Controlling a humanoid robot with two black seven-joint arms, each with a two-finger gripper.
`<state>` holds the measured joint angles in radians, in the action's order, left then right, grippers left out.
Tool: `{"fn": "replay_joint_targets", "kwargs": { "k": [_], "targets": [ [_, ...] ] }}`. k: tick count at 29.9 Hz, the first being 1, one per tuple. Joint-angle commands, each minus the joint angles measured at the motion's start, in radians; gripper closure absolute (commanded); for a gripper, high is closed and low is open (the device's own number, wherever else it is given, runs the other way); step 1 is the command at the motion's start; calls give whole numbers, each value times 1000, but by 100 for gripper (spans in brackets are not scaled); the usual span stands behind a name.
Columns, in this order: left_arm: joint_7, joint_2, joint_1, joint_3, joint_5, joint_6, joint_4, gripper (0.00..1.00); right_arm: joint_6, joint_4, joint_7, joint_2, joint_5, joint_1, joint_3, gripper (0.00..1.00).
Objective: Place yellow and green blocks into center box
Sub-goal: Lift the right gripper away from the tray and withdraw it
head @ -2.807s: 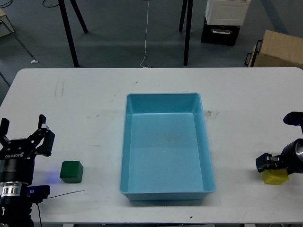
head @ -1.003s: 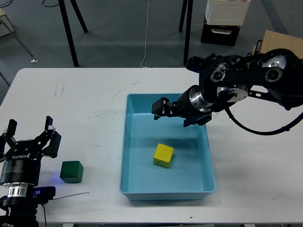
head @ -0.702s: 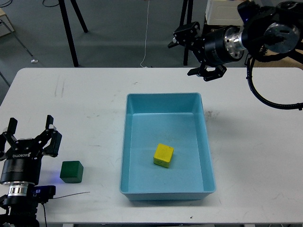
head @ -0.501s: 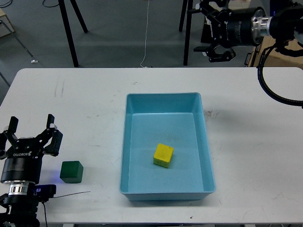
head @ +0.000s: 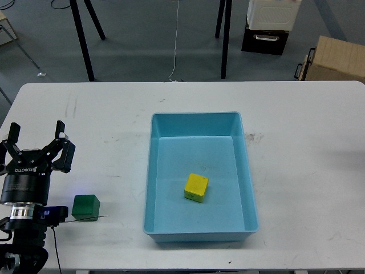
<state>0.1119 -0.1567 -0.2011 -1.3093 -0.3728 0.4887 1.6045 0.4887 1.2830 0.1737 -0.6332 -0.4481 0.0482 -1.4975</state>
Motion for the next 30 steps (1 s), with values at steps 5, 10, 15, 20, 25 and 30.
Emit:
{"fn": "replay_joint_targets", "kwargs": {
  "k": [5, 10, 15, 20, 25, 30],
  "targets": [
    [9, 0, 8, -13, -3, 0, 2, 0, 0, 291, 0, 283, 9, -433, -187, 0],
    [-1, -1, 48, -15, -9, 0, -43, 0, 0, 289, 1, 409, 26, -467, -208, 0],
    [18, -78, 78, -51, -3, 0, -51, 0, 0, 318, 1, 368, 49, -537, -240, 0],
    [2, -99, 123, -163, 70, 0, -176, 0, 0, 351, 1, 304, 49, -570, -253, 0],
    [11, -224, 195, -286, 172, 0, -213, 0, 0, 351, 0, 280, 49, -570, -257, 0],
    [14, -501, 282, -268, 181, 0, -156, 0, 0, 351, 1, 282, 61, -556, -237, 0]
  ]
}}
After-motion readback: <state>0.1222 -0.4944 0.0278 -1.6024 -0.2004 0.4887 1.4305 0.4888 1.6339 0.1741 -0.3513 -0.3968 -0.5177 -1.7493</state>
